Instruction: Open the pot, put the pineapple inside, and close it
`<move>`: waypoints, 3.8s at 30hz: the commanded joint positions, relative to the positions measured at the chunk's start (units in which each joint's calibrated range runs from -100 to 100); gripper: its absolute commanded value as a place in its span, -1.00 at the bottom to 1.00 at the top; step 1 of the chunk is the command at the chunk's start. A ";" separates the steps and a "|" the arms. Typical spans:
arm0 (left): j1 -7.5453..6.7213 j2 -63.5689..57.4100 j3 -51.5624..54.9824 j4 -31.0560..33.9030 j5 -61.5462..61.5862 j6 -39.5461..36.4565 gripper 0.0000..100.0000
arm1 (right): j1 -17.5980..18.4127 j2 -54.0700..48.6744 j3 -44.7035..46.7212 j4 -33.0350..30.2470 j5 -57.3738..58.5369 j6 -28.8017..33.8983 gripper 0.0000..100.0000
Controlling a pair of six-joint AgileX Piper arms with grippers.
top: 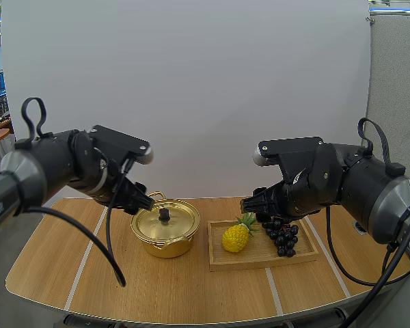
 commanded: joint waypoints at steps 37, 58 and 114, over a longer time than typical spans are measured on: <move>-4.06 38.59 -22.26 -3.46 11.19 9.09 0.85 | 0.06 -0.09 -0.56 0.19 -0.48 -0.51 1.00; -4.06 33.70 -24.42 -3.46 19.36 7.41 -1.00 | 0.06 -0.09 -0.56 0.19 -0.48 -0.51 1.00; -4.06 12.52 -68.49 7.38 -0.43 -1.41 -1.00 | 8.68 18.83 -12.86 -9.15 6.10 28.66 1.00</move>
